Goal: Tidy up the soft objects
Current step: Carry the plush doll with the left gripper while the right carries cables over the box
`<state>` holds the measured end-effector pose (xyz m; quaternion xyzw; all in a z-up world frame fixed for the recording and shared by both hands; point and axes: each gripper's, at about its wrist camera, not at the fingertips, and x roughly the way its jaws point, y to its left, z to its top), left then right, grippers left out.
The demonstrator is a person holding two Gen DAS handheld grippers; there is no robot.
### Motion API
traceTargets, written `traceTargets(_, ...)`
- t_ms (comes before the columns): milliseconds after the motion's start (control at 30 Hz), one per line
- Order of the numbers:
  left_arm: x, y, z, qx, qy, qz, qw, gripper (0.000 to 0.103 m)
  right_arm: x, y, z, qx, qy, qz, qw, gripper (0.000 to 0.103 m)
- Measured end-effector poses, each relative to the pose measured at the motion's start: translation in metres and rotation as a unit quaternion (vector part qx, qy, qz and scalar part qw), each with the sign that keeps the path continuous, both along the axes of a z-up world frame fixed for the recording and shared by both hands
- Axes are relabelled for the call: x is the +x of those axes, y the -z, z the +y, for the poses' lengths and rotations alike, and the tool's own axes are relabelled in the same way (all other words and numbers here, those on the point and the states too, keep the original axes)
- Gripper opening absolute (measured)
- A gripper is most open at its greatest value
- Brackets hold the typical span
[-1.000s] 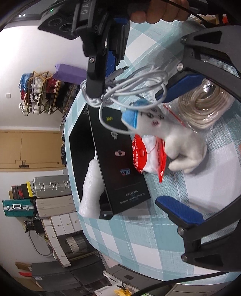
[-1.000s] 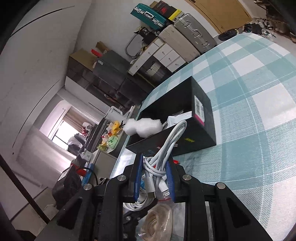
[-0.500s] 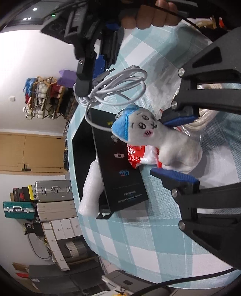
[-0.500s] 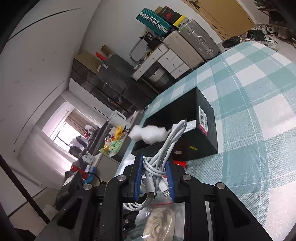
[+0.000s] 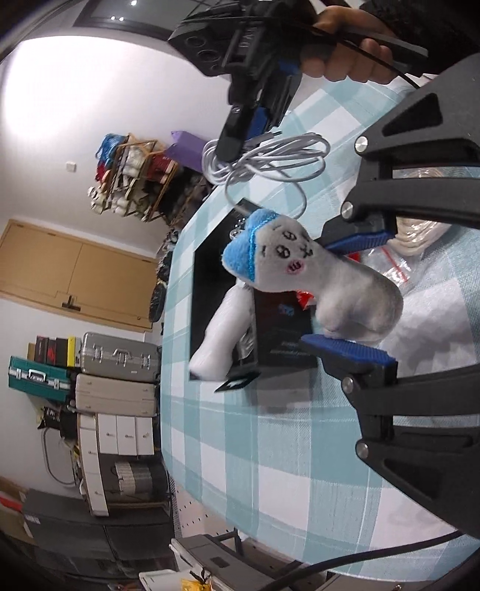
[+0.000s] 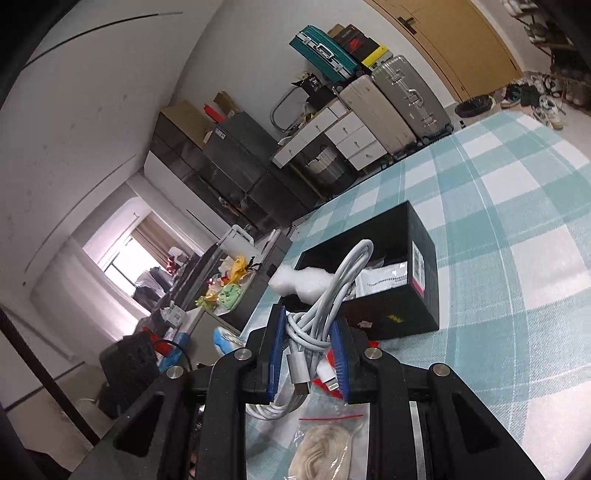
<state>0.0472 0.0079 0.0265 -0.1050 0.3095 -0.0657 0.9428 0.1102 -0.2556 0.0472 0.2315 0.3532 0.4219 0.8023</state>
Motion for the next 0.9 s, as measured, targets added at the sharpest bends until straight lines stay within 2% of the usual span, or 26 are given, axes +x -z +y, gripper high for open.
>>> traceTargets(400,0.029,-0.025,0.024,-0.02,-0.034,-0.023,0.999,0.041,0.008,-0.02,0.008,-0.051,0.038,-0.064,0.996,0.023)
traceTargets(600,0.048,-0.031,0.028,-0.006,-0.045,-0.041,0.9981,0.041,0.013,-0.027,0.016,-0.068,0.052,-0.09,0.992,0.023)
traceTargets(900,0.074,-0.027,0.037,-0.016,-0.058,-0.033,0.9977,0.041,0.029,-0.029,0.031,-0.098,0.064,-0.109,0.987,0.023)
